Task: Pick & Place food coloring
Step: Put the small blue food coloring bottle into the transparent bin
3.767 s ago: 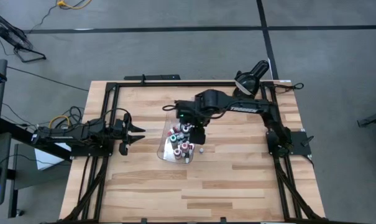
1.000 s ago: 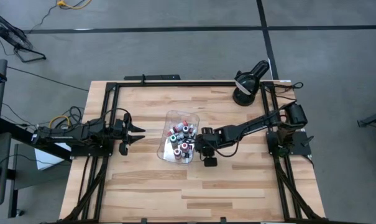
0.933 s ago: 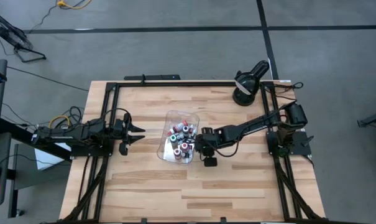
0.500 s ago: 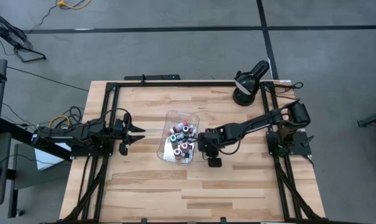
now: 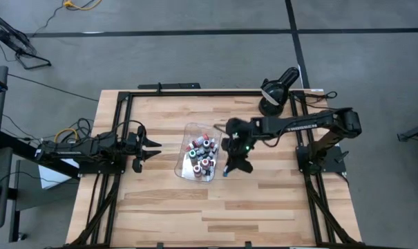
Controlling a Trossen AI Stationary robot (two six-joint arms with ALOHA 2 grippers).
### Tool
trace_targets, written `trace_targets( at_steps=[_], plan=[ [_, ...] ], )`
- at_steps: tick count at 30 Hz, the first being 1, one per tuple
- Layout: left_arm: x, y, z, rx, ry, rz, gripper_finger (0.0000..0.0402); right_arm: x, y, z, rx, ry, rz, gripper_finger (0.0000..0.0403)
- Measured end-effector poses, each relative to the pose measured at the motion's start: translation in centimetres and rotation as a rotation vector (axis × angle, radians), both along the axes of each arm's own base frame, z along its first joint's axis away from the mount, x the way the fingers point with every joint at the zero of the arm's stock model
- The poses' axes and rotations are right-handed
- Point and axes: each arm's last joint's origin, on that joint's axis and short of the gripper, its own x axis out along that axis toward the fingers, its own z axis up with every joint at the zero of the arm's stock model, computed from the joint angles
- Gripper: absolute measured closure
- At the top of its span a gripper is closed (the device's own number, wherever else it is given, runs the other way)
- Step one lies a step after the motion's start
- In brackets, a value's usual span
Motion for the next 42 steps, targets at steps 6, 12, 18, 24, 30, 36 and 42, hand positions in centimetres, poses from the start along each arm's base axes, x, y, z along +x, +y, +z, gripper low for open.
trace_targets(
  at_steps=[6, 12, 18, 24, 30, 36, 42],
  plan=[
    [0.0, 0.0, 0.0, 0.000, 0.000, 0.000, 0.0284, 1.7, -1.4, 1.8, 0.070, -0.201, -0.077, 0.0360],
    [0.0, 0.0, 0.0, 0.000, 0.000, 0.000, 0.0284, 2.5, -2.4, 1.5, -0.094, -0.199, -0.368, 0.0358],
    [0.0, 0.0, 0.0, 0.000, 0.000, 0.000, 0.0284, 3.0, -3.1, 0.9, -0.276, -0.144, -0.571, 0.0358],
    [0.0, 0.0, 0.0, 0.000, 0.000, 0.001, 0.0284, 3.2, -3.0, 1.0, -0.374, -0.074, -0.509, 0.0359],
    [0.0, 0.0, 0.0, 0.000, 0.000, 0.001, 0.0284, 3.0, -1.8, 2.5, -0.532, -0.044, -0.350, 0.0359],
    [0.0, 0.0, 0.0, 0.000, 0.000, 0.000, 0.0284, 3.1, -1.0, 3.3, -0.609, -0.039, -0.248, 0.0359],
    [0.0, 0.0, 0.0, 0.000, -0.001, 0.001, 0.0284, 5.3, -0.6, 2.2, -0.663, 0.000, -0.190, 0.0359]
  ],
)
